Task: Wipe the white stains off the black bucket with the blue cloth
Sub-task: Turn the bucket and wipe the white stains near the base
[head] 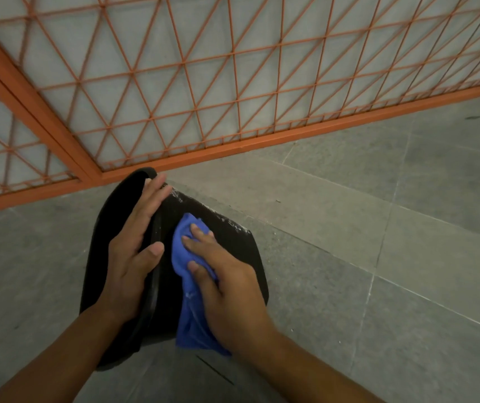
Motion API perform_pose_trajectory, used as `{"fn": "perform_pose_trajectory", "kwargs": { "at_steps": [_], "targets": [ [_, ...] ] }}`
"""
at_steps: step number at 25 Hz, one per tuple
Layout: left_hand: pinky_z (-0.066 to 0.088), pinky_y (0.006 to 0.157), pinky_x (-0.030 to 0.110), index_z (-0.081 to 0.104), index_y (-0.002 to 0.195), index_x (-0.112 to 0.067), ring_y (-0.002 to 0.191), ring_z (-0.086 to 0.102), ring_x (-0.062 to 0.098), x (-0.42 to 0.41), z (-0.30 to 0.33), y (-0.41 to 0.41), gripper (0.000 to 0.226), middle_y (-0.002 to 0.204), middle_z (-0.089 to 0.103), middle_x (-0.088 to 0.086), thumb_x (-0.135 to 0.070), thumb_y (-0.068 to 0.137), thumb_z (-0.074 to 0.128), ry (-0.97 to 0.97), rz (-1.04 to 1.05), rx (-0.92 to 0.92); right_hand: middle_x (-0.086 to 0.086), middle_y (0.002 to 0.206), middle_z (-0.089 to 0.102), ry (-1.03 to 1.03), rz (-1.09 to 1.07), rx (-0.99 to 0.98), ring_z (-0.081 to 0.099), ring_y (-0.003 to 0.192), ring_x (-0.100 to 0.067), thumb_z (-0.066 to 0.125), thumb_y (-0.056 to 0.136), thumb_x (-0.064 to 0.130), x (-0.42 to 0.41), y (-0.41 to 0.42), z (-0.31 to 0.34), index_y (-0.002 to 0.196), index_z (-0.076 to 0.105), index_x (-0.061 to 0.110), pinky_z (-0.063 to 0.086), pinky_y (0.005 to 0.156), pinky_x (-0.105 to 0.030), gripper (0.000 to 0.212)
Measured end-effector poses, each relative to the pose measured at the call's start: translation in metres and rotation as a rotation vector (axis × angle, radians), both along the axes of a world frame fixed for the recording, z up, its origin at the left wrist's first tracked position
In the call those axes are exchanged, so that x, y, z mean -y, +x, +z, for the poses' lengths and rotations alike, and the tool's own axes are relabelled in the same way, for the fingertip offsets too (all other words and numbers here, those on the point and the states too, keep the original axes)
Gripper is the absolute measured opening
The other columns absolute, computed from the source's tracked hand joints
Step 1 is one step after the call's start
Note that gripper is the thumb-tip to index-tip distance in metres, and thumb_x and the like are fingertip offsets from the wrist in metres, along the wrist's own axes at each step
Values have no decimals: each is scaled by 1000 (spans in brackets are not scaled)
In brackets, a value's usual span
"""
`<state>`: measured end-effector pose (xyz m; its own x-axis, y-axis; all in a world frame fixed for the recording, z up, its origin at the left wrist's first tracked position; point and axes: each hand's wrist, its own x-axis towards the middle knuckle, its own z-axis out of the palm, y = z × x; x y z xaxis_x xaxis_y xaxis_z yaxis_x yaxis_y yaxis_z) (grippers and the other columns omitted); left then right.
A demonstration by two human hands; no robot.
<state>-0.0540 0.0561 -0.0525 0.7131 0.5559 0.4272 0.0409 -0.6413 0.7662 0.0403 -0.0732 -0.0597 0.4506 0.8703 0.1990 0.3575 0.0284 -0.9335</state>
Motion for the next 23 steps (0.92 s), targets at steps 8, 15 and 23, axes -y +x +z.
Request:
{"fn": "perform_pose_trajectory", "kwargs": {
  "at_steps": [8,15,23],
  "targets": [
    [18,118,22,33,143,-17,148,20,15,-1,-3,-2,76,158,26,-11,-70,88,37,10,-16,1,14,143,36,-7,-33,-78,25,136,-3,47,93,18,0,-10,7,129,47,23,21,114,-22,36],
    [17,118,22,31,146,-19,148,18,12,1,0,-2,77,159,22,-6,-69,88,38,-34,3,-9,8,138,45,-69,-114,-120,37,128,-3,48,93,15,-22,21,-1,125,52,16,30,108,-25,32],
    [16,118,22,25,147,-13,148,16,11,-1,2,-1,79,159,19,-7,-66,90,39,-50,-18,-14,4,137,48,18,-13,-33,40,127,-6,49,92,15,-41,20,13,126,51,16,28,108,-18,33]
  ]
}}
